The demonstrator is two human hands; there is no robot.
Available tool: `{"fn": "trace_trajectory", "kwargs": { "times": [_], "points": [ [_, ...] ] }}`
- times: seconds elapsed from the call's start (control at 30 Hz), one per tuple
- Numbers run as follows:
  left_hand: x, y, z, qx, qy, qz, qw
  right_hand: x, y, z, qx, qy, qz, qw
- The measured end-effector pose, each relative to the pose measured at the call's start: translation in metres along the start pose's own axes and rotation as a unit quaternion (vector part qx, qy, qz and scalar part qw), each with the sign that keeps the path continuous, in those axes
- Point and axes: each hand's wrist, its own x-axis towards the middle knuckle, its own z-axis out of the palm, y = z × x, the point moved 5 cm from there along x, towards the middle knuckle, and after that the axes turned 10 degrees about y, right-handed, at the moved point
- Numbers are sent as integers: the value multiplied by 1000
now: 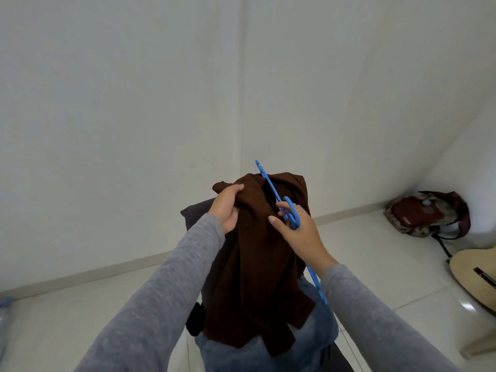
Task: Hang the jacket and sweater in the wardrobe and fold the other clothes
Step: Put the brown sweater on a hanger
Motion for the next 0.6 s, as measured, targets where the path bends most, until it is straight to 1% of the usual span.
{"fn": "trace_trajectory", "kwargs": {
  "times": [0.07, 0.17, 0.3, 0.4, 0.6],
  "points": [
    [-14, 8, 11, -34, 2, -11, 999, -5, -5, 1, -37, -5, -20, 999],
    [-42, 22, 33, -77, -6, -8, 997, -7, -9, -2, -31, 1, -10, 999],
    [-77, 40, 67, -113, -26, 30, 993, -6, -34, -17, 16, 15, -7, 1000],
    [-106, 51, 93, -163, -50, 43, 984, -6, -57, -34, 76, -9, -34, 996],
    [-171, 69, 145, -259, -83, 89, 958, -11, -80, -77, 166, -60, -43, 983]
  ]
}}
